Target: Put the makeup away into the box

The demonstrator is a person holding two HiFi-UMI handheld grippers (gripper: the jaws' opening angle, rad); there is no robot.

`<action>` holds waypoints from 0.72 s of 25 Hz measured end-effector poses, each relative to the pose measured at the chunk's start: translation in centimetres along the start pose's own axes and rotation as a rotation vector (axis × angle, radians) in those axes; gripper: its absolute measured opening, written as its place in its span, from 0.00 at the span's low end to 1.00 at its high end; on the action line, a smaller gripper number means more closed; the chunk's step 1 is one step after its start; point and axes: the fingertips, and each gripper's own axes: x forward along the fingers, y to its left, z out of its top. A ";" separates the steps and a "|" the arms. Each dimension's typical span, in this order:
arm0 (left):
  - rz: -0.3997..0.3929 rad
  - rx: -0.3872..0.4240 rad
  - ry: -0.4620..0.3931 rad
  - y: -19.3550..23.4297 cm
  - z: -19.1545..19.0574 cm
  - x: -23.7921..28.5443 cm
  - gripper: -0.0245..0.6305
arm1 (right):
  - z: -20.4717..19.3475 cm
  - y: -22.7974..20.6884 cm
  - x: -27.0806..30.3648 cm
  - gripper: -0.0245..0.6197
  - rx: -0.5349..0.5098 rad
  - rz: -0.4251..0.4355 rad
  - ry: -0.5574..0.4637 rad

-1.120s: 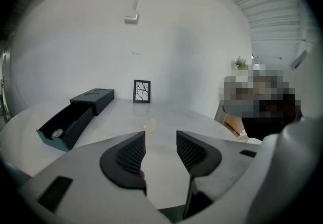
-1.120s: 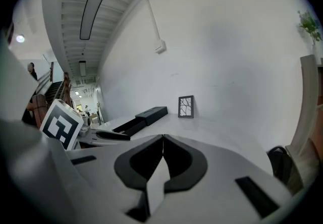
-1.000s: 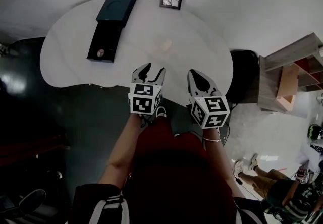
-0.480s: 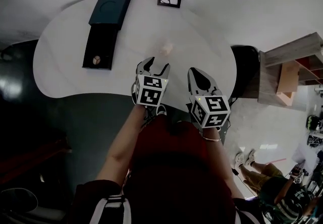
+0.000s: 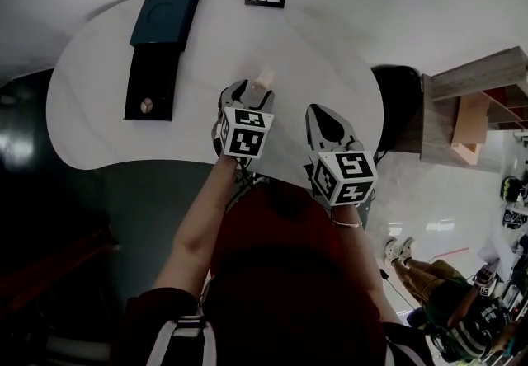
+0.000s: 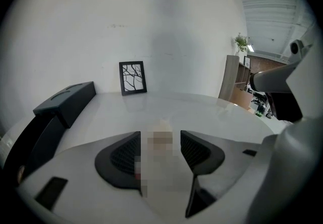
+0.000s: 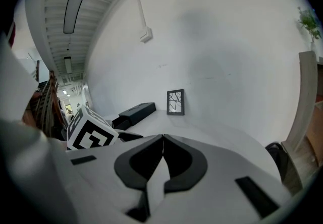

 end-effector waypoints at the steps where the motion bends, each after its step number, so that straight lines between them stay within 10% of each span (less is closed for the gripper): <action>1: 0.003 0.005 0.007 0.1 0.1 0.4 0.41 | 0.0 -0.2 0.2 0.06 0.001 0.002 0.002; 18: 0.034 -0.007 0.096 0.0 0.0 3.4 0.36 | 0.5 -2.8 2.8 0.06 0.020 0.073 0.042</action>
